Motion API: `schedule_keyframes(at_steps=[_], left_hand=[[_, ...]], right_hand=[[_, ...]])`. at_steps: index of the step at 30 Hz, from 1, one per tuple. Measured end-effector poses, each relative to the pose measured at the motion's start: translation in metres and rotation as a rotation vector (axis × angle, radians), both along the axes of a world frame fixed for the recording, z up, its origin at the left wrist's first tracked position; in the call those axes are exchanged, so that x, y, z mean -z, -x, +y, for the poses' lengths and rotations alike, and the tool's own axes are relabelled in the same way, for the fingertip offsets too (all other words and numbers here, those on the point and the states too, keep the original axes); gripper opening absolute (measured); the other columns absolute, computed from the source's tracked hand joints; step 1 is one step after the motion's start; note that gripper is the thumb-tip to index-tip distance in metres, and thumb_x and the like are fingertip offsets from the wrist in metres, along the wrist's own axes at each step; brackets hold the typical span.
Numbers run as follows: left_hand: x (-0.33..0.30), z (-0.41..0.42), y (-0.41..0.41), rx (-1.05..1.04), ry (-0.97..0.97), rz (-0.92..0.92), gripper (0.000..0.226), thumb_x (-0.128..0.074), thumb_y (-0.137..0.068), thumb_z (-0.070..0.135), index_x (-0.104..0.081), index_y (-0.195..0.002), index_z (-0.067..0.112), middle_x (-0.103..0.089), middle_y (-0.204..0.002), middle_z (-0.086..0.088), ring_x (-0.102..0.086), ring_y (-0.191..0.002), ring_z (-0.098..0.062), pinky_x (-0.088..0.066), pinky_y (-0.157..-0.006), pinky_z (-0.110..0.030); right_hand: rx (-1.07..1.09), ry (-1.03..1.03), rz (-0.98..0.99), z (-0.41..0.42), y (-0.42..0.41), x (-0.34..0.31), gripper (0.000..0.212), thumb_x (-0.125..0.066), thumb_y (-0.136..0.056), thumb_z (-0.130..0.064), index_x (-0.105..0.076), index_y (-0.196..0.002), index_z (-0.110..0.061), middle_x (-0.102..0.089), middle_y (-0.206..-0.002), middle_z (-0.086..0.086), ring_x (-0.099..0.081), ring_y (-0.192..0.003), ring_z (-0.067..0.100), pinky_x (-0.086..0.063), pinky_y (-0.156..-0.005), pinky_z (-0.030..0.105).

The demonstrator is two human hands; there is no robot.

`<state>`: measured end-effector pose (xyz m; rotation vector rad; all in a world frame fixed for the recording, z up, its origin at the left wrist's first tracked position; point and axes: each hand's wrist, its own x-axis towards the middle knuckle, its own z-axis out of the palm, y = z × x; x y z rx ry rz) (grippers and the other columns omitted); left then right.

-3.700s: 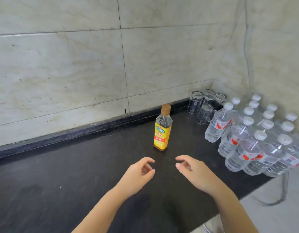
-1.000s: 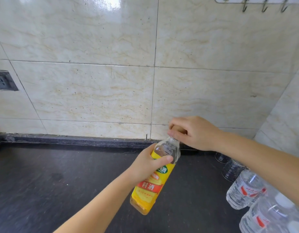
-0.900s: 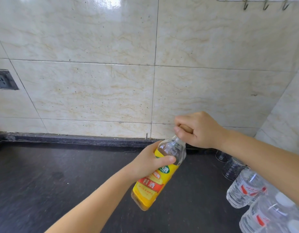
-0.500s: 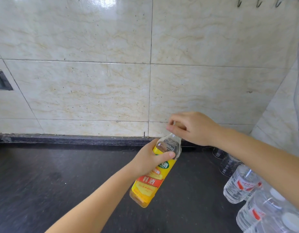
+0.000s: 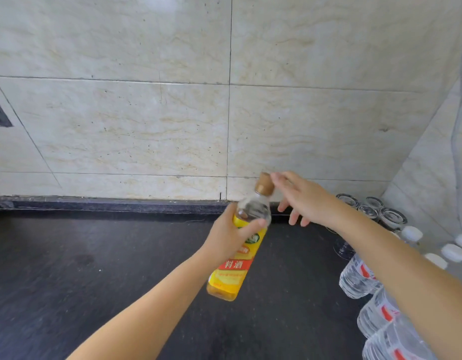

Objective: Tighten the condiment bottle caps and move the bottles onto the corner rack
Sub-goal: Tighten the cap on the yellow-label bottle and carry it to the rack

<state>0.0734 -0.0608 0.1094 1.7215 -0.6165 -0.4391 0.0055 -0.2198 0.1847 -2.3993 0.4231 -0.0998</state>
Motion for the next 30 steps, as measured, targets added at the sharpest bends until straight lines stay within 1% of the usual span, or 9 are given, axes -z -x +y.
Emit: schedule_keyframes(at_steps=[3, 5, 6, 12, 16, 20, 23, 26, 30], left_hand=[[-0.004, 0.0, -0.011, -0.095, 0.166, 0.152, 0.034, -0.07, -0.074, 0.047, -0.057, -0.098, 0.027, -0.071, -0.098, -0.005, -0.069, -0.09, -0.022, -0.056, -0.082, -0.044], [-0.008, -0.003, -0.012, -0.107, 0.196, 0.167, 0.034, -0.069, -0.071, 0.052, -0.055, -0.094, 0.031, -0.07, -0.1, -0.007, -0.069, -0.091, -0.023, -0.055, -0.085, -0.049], [-0.01, -0.005, -0.009, -0.103, 0.196, 0.153, 0.032, -0.069, -0.072, 0.051, -0.054, -0.093, 0.032, -0.07, -0.1, -0.007, -0.069, -0.091, -0.024, -0.055, -0.085, -0.049], [-0.008, -0.016, 0.013, -0.074, 0.108, -0.012, 0.027, -0.067, -0.081, 0.034, -0.051, -0.101, 0.024, -0.066, -0.092, 0.004, -0.066, -0.089, -0.015, -0.056, -0.078, -0.033], [-0.011, -0.003, 0.015, 0.007, -0.014, -0.03, 0.035, -0.065, -0.081, 0.039, -0.047, -0.11, 0.03, -0.064, -0.106, 0.003, -0.063, -0.098, -0.011, -0.053, -0.084, -0.03], [-0.001, 0.034, 0.022, -0.048, -0.045, 0.006, 0.051, -0.062, -0.08, 0.042, -0.042, -0.124, 0.026, -0.062, -0.116, 0.003, -0.062, -0.106, -0.011, -0.054, -0.089, -0.032], [0.014, 0.084, 0.038, -0.211, -0.149, -0.007, 0.054, -0.061, -0.08, 0.05, -0.042, -0.125, 0.028, -0.06, -0.117, 0.004, -0.06, -0.107, -0.006, -0.051, -0.09, -0.021], [0.032, 0.144, 0.065, -0.334, -0.311, 0.059, 0.039, -0.061, -0.085, 0.036, -0.044, -0.12, 0.033, -0.063, -0.11, 0.006, -0.06, -0.102, -0.006, -0.049, -0.092, -0.024], [0.056, 0.218, 0.106, -0.36, -0.54, 0.188, 0.029, -0.061, -0.085, 0.038, -0.052, -0.111, 0.032, -0.067, -0.103, 0.007, -0.063, -0.095, -0.008, -0.049, -0.091, -0.026]], right_hand=[[-0.028, -0.174, 0.115, 0.005, 0.026, 0.033, 0.071, -0.047, -0.077, -0.066, -0.028, -0.137, -0.033, -0.058, -0.118, -0.007, -0.065, -0.094, 0.009, -0.056, -0.076, 0.033], [-0.128, -0.221, 0.155, 0.026, 0.036, 0.062, 0.078, -0.059, -0.079, -0.055, -0.017, -0.142, -0.035, -0.046, -0.134, -0.012, -0.051, -0.117, 0.005, -0.045, -0.094, 0.029], [-0.138, -0.261, 0.126, 0.037, 0.037, 0.071, 0.079, -0.062, -0.08, -0.05, -0.017, -0.142, -0.035, -0.045, -0.133, -0.015, -0.047, -0.12, 0.004, -0.041, -0.096, 0.027], [0.058, -0.445, -0.074, 0.053, 0.027, 0.089, 0.059, -0.07, -0.077, -0.038, -0.04, -0.127, -0.028, -0.06, -0.119, -0.009, -0.056, -0.096, 0.003, -0.046, -0.082, 0.021], [0.027, -0.471, -0.077, 0.051, 0.028, 0.099, 0.054, -0.074, -0.072, -0.04, -0.041, -0.115, -0.034, -0.058, -0.106, -0.014, -0.058, -0.091, 0.002, -0.045, -0.073, 0.016], [-0.07, -0.448, -0.059, 0.06, 0.022, 0.107, 0.054, -0.076, -0.07, -0.04, -0.043, -0.112, -0.032, -0.058, -0.105, -0.013, -0.059, -0.093, 0.006, -0.048, -0.075, 0.019], [-0.171, -0.484, -0.052, 0.08, 0.019, 0.112, 0.05, -0.077, -0.07, -0.037, -0.046, -0.109, -0.031, -0.06, -0.101, -0.016, -0.059, -0.09, 0.002, -0.044, -0.066, 0.013], [-0.253, -0.487, -0.031, 0.109, 0.017, 0.115, 0.048, -0.077, -0.071, -0.034, -0.046, -0.107, -0.03, -0.059, -0.098, -0.018, -0.057, -0.088, -0.002, -0.042, -0.06, 0.011], [-0.384, -0.472, 0.009, 0.163, 0.02, 0.117, 0.048, -0.076, -0.072, -0.034, -0.046, -0.11, -0.028, -0.059, -0.1, -0.018, -0.057, -0.089, -0.003, -0.043, -0.056, 0.009]])
